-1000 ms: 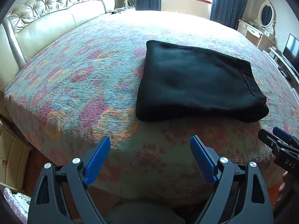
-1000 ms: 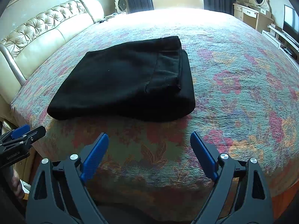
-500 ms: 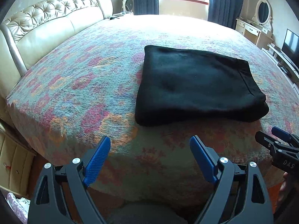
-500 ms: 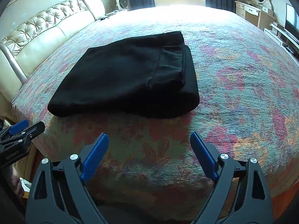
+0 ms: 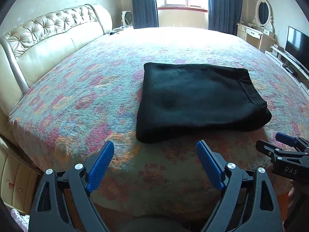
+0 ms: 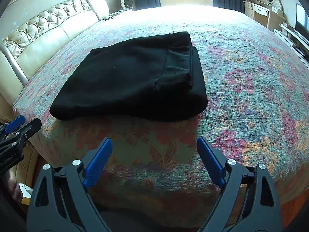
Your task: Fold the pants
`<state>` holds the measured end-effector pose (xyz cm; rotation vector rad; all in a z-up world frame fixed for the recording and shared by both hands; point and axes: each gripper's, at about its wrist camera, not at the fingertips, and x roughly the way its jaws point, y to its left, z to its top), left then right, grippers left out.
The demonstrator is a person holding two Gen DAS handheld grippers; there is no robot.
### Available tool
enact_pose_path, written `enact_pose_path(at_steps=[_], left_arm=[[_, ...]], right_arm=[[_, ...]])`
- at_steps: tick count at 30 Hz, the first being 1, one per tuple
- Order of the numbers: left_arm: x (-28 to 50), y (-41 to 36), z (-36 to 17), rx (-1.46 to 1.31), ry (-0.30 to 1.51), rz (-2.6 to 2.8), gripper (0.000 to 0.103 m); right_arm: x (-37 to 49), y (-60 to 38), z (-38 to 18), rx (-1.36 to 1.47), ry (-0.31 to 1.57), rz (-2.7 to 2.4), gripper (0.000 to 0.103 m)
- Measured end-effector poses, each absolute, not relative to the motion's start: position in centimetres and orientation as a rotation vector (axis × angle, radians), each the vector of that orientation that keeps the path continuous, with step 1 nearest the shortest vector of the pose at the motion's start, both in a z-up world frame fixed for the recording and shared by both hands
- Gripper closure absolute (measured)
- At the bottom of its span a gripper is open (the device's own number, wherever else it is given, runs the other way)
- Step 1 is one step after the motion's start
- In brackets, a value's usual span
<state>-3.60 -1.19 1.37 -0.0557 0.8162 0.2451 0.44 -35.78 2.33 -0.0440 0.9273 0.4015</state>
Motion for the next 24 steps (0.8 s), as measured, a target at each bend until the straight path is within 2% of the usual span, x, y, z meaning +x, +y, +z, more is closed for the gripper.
enact_pose_path(at_steps=[24], left_arm=[[-3.9,-2.3,2.5,-0.115,0.804,0.088,0.017]], right_arm=[[0.5,-35.5,2.2,-0.038,0.938,0.411,0.014]])
